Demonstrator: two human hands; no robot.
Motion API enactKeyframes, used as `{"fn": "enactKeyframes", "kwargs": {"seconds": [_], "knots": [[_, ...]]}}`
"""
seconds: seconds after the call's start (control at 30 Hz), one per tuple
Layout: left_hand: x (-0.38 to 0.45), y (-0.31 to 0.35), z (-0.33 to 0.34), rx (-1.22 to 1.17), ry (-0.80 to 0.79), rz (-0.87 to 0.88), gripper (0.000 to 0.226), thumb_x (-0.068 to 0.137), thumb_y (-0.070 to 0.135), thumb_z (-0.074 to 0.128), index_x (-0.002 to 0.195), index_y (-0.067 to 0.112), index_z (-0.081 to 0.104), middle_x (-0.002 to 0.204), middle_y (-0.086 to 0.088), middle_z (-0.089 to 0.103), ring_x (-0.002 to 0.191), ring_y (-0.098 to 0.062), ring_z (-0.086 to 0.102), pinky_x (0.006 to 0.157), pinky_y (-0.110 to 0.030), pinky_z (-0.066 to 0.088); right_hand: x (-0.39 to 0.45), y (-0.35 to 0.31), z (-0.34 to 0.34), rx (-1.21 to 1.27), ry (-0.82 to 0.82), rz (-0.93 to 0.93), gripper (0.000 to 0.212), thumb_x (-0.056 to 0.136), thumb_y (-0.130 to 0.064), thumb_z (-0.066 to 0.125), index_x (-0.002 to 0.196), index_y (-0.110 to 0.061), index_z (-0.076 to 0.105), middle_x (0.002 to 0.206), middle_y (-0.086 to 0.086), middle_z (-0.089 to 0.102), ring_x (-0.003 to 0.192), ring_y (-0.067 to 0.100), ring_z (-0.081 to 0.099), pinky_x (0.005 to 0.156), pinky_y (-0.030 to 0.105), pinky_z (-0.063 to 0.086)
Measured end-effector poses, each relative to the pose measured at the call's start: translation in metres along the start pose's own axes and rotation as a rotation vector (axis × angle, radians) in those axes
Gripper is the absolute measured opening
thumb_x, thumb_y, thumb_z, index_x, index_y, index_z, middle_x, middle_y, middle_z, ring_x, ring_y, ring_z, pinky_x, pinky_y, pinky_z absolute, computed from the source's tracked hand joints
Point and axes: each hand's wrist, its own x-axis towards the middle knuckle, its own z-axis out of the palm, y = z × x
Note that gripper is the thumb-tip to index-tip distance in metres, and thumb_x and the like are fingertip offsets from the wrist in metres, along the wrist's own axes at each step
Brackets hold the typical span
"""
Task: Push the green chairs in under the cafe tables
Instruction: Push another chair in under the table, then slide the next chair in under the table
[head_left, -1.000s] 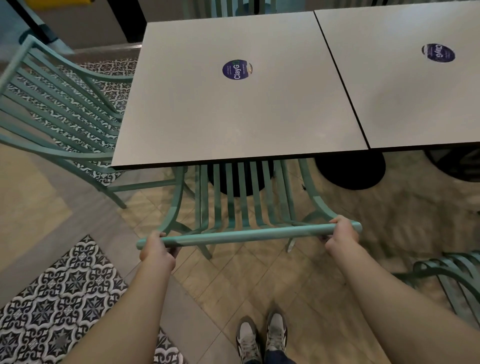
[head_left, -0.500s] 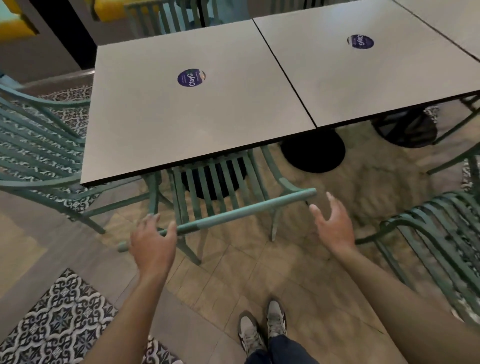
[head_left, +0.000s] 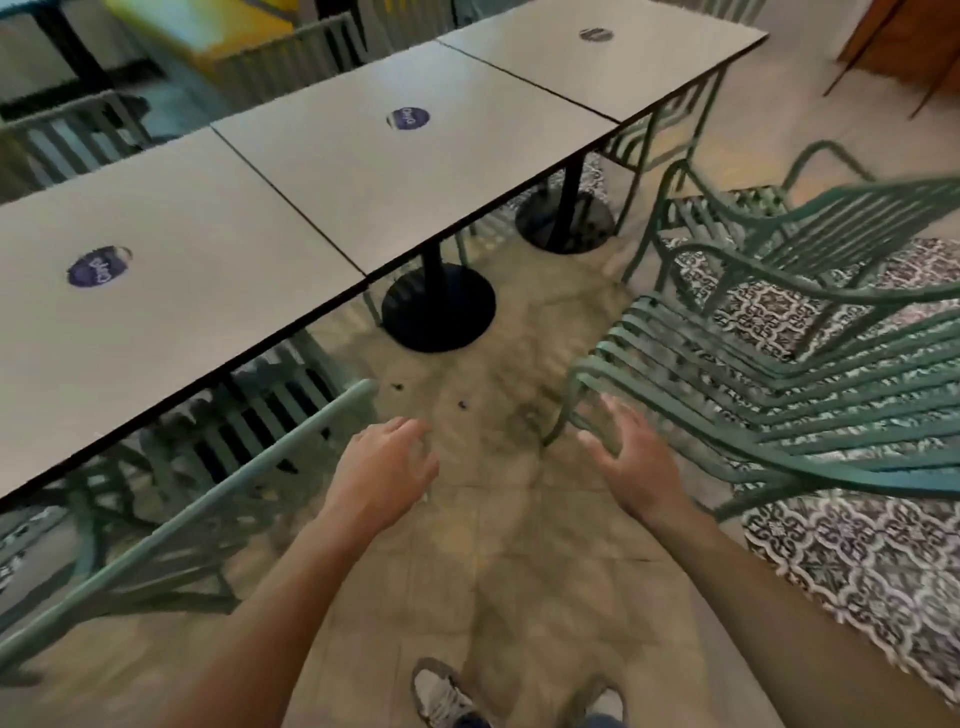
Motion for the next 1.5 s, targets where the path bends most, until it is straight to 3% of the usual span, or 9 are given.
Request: {"fn": "enactKeyframes", "kwargs": {"seconds": [0.27,0.53,0.9,1.13,1.27,1.37,1.5], "knots": [[0.042,0.246,0.040,0.099,-0.086,0.336,0.045,0.092,0.046,0.047,0.132,0.024,0.053,0.133,0.004,0.054,0.126,-0.020,0.046,0.108,-0.034,0.028,-0.057,0.158,-0.156,-0.061,0.124,0.075,0.065,0.090,-0.044,0.056,0.147,-0.023,0.034,0.150,0.003,0.038,0.137,0.021,0.036,0.108,0.037,0.034],[0.076,0.449,0.090,0.143,-0.153,0.621,0.046,0.092,0.044,0.048,0.133,0.022,0.052,0.133,-0.001,0.056,0.123,-0.022,0.049,0.102,-0.035,0.033,-0.068,0.263,-0.274,-0.095,0.275,0.170,0.063,0.090,-0.037,0.059,0.146,-0.019,0.037,0.145,0.005,0.041,0.133,0.024,0.038,0.108,0.036,0.035],[0.151,0.623,0.177,0.172,-0.256,0.779,0.044,0.092,0.050,0.044,0.125,0.022,0.053,0.125,-0.002,0.060,0.113,-0.024,0.056,0.099,-0.040,0.040,-0.005,0.377,-0.366,-0.284,0.195,0.202,0.063,0.095,-0.038,0.048,0.151,-0.021,0.024,0.154,0.001,0.029,0.140,0.019,0.027,0.114,0.034,0.025],[0.185,0.695,0.208,0.212,-0.266,0.679,0.043,0.093,0.049,0.045,0.123,0.020,0.055,0.120,0.000,0.062,0.109,-0.022,0.059,0.100,-0.041,0.041,0.042,0.450,-0.407,-0.293,0.114,0.123,0.066,0.095,-0.042,0.046,0.152,-0.025,0.019,0.157,-0.002,0.022,0.144,0.015,0.020,0.115,0.030,0.012],[0.200,0.726,0.226,0.202,-0.221,0.525,0.048,0.092,0.050,0.047,0.127,0.017,0.053,0.123,-0.002,0.060,0.110,-0.024,0.058,0.097,-0.041,0.042,0.076,0.495,-0.433,-0.308,0.056,-0.004,0.067,0.094,-0.043,0.048,0.152,-0.026,0.019,0.158,-0.003,0.020,0.145,0.016,0.019,0.119,0.037,0.016],[0.200,0.749,0.242,0.197,-0.206,0.390,0.052,0.091,0.050,0.047,0.130,0.017,0.049,0.122,-0.003,0.060,0.108,-0.026,0.059,0.093,-0.040,0.045,0.098,0.523,-0.456,-0.330,-0.017,-0.118,0.066,0.095,-0.041,0.049,0.152,-0.024,0.021,0.157,-0.002,0.022,0.145,0.017,0.018,0.115,0.029,0.005],[0.196,0.764,0.262,0.215,-0.168,0.260,0.054,0.090,0.052,0.046,0.133,0.019,0.048,0.124,-0.004,0.060,0.110,-0.028,0.058,0.092,-0.040,0.043,0.134,0.545,-0.471,-0.373,-0.109,-0.247,0.067,0.092,-0.041,0.051,0.150,-0.023,0.023,0.156,0.001,0.026,0.145,0.018,0.020,0.119,0.035,0.014]]}}
